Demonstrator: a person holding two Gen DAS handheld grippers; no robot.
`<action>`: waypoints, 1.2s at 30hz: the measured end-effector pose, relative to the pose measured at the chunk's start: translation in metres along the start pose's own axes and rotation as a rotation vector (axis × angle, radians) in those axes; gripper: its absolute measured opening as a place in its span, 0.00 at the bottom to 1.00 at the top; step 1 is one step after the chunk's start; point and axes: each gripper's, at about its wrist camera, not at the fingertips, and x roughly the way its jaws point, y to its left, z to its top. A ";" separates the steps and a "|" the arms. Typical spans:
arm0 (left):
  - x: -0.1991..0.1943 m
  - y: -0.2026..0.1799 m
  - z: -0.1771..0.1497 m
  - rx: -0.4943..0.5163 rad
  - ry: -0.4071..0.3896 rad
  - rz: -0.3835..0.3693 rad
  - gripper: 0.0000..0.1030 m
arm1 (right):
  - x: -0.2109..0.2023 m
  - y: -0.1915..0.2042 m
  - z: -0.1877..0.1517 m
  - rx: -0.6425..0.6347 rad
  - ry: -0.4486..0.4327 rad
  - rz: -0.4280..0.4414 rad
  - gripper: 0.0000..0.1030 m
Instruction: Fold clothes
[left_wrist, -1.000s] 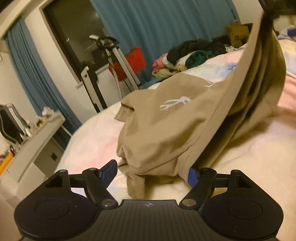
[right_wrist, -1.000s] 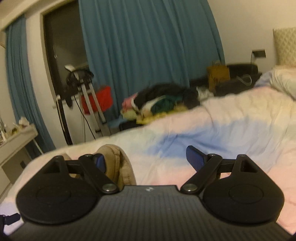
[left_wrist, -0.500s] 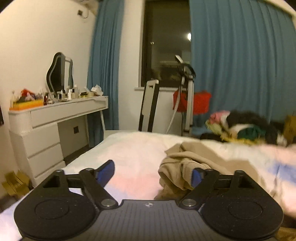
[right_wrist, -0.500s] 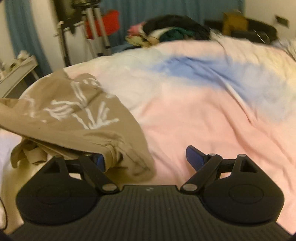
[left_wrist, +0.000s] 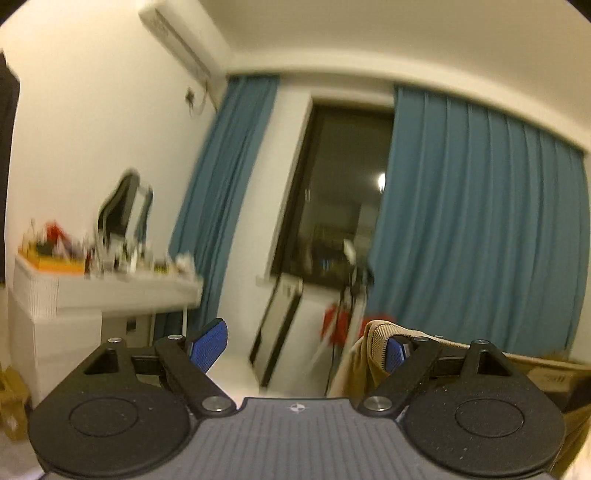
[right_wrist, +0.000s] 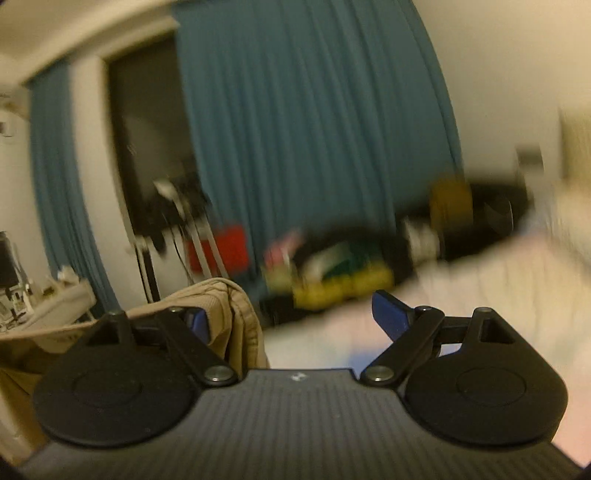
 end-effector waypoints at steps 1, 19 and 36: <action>-0.001 -0.003 0.025 -0.009 -0.031 -0.007 0.84 | -0.009 0.011 0.026 -0.047 -0.055 -0.002 0.84; -0.056 -0.030 0.286 0.016 -0.103 -0.290 0.92 | -0.141 0.011 0.257 -0.085 -0.357 0.163 0.84; 0.196 -0.042 0.063 -0.034 0.230 -0.273 0.93 | 0.079 -0.006 0.101 -0.081 -0.048 0.062 0.85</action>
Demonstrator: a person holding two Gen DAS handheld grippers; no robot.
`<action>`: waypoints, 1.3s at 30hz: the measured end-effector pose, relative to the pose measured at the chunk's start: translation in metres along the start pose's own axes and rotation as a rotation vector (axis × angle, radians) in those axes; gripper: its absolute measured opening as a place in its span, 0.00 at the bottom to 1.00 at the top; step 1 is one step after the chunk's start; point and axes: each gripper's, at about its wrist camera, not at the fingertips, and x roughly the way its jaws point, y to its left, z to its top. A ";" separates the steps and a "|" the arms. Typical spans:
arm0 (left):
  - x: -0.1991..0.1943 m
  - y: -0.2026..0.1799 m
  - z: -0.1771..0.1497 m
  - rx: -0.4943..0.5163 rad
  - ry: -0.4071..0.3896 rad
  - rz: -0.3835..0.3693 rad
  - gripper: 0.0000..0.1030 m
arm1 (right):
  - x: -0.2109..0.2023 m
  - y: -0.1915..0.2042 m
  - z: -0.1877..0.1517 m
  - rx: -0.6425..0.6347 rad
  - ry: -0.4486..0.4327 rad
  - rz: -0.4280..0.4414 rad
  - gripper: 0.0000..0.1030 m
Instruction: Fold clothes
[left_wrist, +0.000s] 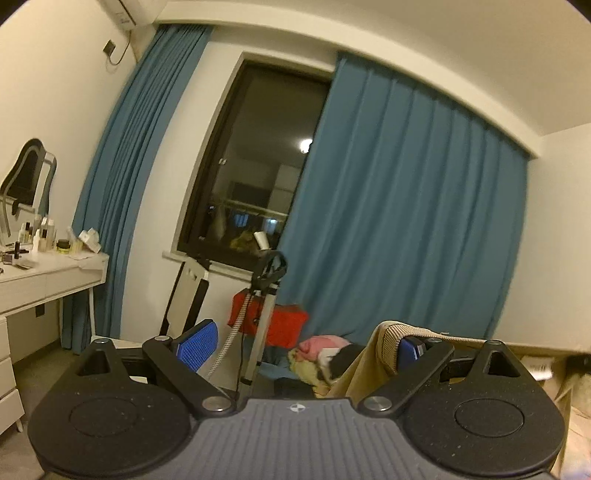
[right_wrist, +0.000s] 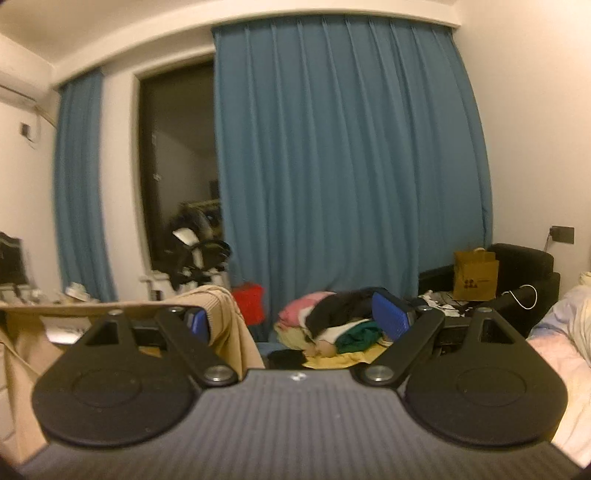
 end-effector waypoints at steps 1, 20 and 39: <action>0.027 0.002 -0.001 0.003 -0.007 0.011 0.93 | 0.022 0.002 -0.006 -0.005 0.002 -0.016 0.85; 0.451 0.065 -0.287 0.097 0.576 0.063 0.92 | 0.404 -0.014 -0.279 -0.090 0.490 -0.144 0.84; 0.302 0.063 -0.235 0.156 0.639 -0.033 1.00 | 0.290 0.007 -0.244 0.071 0.550 0.065 0.84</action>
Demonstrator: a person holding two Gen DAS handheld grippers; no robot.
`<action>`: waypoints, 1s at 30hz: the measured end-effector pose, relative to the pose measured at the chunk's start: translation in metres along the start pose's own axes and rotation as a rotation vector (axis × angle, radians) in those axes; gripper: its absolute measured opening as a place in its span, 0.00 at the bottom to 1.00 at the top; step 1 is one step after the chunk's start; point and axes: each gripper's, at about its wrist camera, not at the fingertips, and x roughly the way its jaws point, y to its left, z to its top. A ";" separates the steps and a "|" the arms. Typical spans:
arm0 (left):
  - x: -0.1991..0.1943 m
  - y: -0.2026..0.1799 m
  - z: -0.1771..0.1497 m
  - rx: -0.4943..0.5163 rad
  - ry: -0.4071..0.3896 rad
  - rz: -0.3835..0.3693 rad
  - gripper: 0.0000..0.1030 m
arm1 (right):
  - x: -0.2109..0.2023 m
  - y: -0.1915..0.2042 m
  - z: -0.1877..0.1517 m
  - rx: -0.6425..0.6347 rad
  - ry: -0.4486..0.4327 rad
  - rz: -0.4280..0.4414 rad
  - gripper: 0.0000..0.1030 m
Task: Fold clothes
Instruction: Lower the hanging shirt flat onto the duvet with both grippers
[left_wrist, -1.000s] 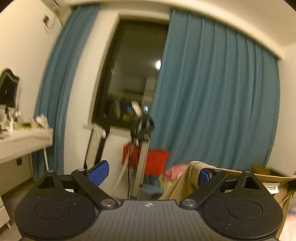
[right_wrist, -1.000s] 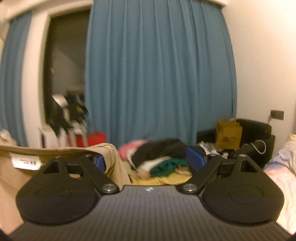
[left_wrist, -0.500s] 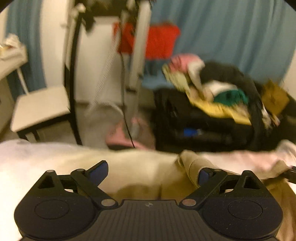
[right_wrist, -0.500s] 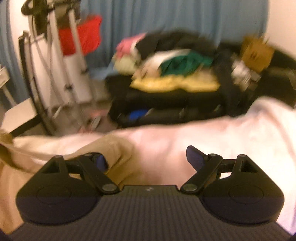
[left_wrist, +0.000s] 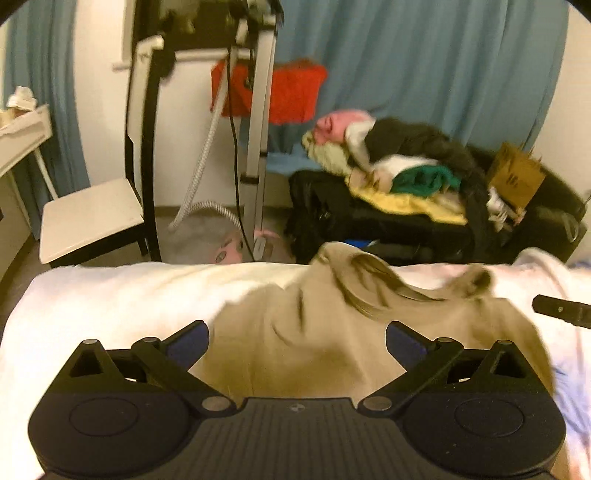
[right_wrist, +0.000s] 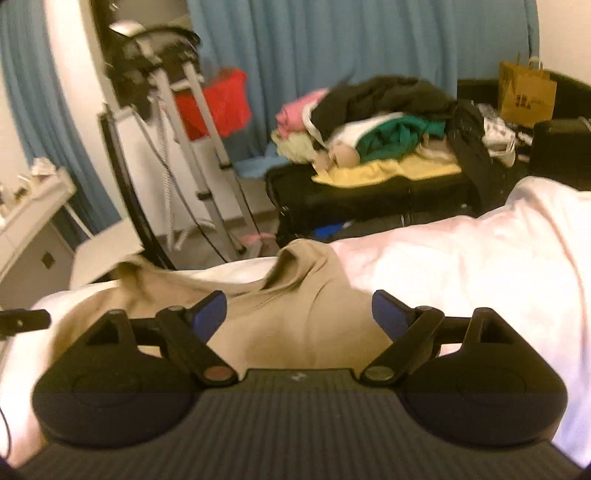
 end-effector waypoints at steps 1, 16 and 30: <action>-0.018 -0.004 -0.011 -0.002 -0.027 0.000 1.00 | -0.019 0.003 -0.006 -0.006 -0.023 0.007 0.84; -0.227 -0.045 -0.187 -0.068 -0.294 -0.012 0.99 | -0.257 0.017 -0.143 0.012 -0.238 0.073 0.84; -0.115 0.039 -0.157 -0.376 -0.177 0.005 0.92 | -0.192 0.011 -0.185 0.120 -0.203 0.058 0.84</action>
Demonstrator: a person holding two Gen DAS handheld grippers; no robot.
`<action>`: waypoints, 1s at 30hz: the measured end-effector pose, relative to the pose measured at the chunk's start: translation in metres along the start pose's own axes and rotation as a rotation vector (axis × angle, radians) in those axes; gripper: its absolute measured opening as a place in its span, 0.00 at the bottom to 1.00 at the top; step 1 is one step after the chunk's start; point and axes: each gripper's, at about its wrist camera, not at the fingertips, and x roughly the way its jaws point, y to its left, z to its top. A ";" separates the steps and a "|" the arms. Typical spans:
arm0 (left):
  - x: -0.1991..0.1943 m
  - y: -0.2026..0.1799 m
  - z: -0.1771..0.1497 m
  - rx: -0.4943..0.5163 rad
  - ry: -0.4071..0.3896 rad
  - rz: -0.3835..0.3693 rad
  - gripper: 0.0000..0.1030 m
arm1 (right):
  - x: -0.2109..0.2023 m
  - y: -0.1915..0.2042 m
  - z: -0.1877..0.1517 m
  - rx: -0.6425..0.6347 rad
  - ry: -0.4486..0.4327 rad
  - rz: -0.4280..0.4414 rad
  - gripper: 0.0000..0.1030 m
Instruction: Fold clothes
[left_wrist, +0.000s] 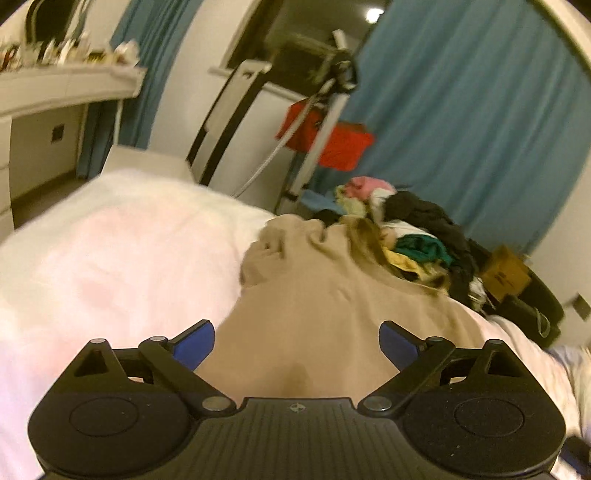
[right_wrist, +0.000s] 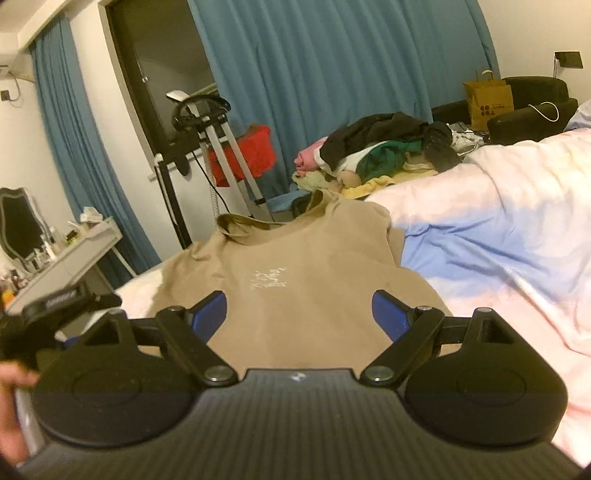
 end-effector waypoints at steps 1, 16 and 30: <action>0.016 0.004 0.005 -0.015 0.001 0.010 0.91 | 0.008 -0.002 -0.002 0.002 0.002 -0.001 0.84; 0.148 -0.027 0.042 0.183 0.005 0.133 0.13 | 0.096 -0.054 -0.011 0.205 0.047 -0.014 0.84; 0.147 -0.177 -0.079 0.943 0.073 0.040 0.25 | 0.069 -0.068 -0.004 0.243 0.015 -0.061 0.84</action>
